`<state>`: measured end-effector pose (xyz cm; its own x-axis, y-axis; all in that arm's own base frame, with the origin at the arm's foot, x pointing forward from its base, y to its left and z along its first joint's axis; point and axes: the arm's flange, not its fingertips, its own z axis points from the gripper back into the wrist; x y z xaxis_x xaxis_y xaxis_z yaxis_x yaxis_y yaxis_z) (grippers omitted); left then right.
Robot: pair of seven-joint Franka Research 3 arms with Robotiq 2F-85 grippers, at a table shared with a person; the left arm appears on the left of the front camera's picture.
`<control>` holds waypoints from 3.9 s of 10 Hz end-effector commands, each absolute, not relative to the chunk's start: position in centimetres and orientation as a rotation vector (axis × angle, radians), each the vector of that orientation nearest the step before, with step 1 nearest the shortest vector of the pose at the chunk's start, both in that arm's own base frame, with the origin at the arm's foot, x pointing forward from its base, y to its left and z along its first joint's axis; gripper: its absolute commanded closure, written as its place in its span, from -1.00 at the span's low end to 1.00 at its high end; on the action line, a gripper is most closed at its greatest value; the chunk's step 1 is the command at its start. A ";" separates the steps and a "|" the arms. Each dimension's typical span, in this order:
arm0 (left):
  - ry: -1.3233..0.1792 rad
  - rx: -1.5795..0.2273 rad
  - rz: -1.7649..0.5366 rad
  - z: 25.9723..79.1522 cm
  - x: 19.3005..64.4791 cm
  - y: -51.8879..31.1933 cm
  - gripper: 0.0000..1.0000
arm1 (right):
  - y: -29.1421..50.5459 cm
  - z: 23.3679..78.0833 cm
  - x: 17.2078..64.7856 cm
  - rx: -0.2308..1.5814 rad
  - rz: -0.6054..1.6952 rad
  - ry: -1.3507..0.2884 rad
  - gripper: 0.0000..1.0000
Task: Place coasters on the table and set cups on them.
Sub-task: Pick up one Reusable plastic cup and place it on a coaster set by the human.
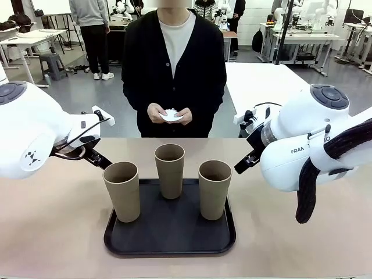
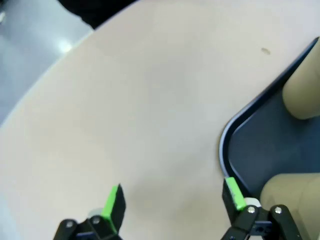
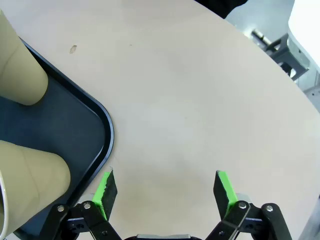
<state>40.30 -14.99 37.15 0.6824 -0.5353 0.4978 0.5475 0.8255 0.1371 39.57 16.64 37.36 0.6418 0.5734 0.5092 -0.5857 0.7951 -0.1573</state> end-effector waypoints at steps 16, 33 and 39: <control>-0.370 -0.051 -0.781 50.9 25.0 -10.9 -1.00 | 16.8 48.8 21.7 -0.234 0.571 -0.290 -1.00; -0.326 -1.049 -0.004 50.6 28.1 13.8 -1.00 | -9.9 50.3 21.9 1.141 0.022 -0.140 -1.00; -0.407 -1.027 0.034 52.2 26.9 12.4 -1.00 | -12.5 48.0 21.1 1.147 0.005 -0.149 -1.00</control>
